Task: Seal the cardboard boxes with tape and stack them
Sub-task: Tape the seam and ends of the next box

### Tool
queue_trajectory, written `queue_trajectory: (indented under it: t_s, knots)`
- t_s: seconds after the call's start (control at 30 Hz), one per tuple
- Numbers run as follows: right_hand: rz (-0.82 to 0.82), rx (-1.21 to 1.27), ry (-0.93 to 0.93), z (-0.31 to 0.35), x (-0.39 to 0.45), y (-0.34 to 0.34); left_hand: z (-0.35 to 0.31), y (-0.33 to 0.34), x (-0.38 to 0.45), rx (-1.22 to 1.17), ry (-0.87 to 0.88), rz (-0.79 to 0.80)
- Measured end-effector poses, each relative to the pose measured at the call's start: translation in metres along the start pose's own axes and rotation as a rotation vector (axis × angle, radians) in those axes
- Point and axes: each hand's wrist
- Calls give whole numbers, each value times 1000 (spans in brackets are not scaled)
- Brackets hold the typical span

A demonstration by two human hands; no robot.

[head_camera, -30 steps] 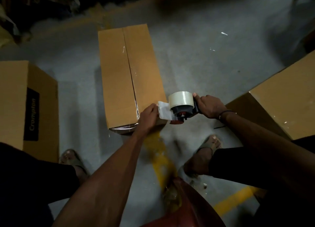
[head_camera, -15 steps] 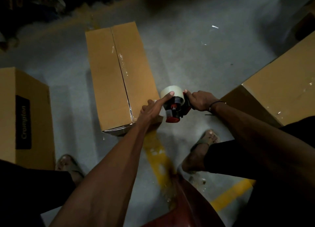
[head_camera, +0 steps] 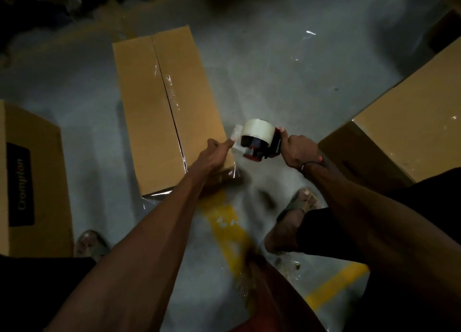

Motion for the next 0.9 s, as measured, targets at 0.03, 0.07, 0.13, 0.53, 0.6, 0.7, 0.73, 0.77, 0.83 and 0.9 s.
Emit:
queue_trajectory:
  t_s: [0.03,0.07,0.13,0.53,0.6,0.7,0.73,0.77,0.83,0.9]
  knots:
    - [-35,11,46,-1,-4,7,0,-3,-4,105,20,-42]
    - [-51,30,83,-1,-6,14,2,-4,-5,229,46,-85]
    - [-32,98,119,6,-6,28,11,-4,-4,457,107,-164]
    - [302,287,258,33,6,113,46,14,1,593,320,-430]
    - [277,329,257,32,2,124,46,14,1,606,330,-443]
    - [259,390,239,31,-4,132,47,13,1,576,339,-441]
    - [264,412,242,31,-3,131,47,12,0,562,337,-435]
    - [276,437,268,32,-3,127,47,11,0,548,331,-431]
    - [309,495,364,32,-1,122,46,10,-2,523,309,-425]
    - [310,547,446,34,-2,110,44,10,-4,513,300,-424]
Point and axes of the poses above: each hand's wrist, its own x-axis towards the middle knuckle, its own y-axis out of the palm, z = x × y, and after that the axes turned 3 degrees about x, right-handed
